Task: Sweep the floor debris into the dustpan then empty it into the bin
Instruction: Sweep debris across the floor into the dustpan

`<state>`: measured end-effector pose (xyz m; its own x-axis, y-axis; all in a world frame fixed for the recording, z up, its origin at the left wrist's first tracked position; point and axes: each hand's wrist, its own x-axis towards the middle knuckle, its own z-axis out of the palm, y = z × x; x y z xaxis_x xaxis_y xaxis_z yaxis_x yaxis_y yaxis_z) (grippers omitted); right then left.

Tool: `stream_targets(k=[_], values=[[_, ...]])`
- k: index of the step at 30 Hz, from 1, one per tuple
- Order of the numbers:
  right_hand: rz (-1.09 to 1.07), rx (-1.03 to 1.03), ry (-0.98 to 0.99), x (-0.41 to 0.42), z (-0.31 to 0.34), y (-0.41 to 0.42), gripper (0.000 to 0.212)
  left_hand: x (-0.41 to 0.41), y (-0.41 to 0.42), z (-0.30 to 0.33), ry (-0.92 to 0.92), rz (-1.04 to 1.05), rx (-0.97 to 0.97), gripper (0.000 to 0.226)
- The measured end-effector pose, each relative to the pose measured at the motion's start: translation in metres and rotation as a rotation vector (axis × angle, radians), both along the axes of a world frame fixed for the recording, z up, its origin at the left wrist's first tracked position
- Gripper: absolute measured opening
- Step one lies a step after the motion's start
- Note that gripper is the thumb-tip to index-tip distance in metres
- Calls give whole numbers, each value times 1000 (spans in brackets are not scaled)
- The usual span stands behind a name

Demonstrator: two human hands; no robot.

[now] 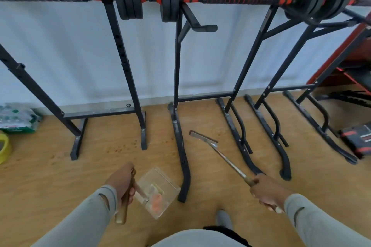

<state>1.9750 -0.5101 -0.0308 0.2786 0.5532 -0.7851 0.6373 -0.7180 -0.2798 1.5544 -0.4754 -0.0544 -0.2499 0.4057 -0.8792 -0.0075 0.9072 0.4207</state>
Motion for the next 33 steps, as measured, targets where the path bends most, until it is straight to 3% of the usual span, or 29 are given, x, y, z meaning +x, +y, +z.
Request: stream_targets(k=[6, 10, 13, 17, 26, 33], values=[[-156, -82, 156, 68, -13, 42, 26, 60, 1, -7, 34, 78, 3, 76], [-83, -92, 168, 128, -18, 69, 33, 116, 3, -9, 75, 154, 24, 61], [7, -88, 148, 162, -13, 90, 18, 157, 6, -2, 71, 206, 12, 53], [75, -68, 104, 190, -8, 101, 15, 197, 2, 5, 43, 225, 18, 55], [-56, -46, 129, 211, 1, 88, 19, 240, -2, 4, -60, 212, 42, 52], [-56, -28, 95, 242, -9, 151, 14, 284, 11, -6, -100, 277, 92, 43]])
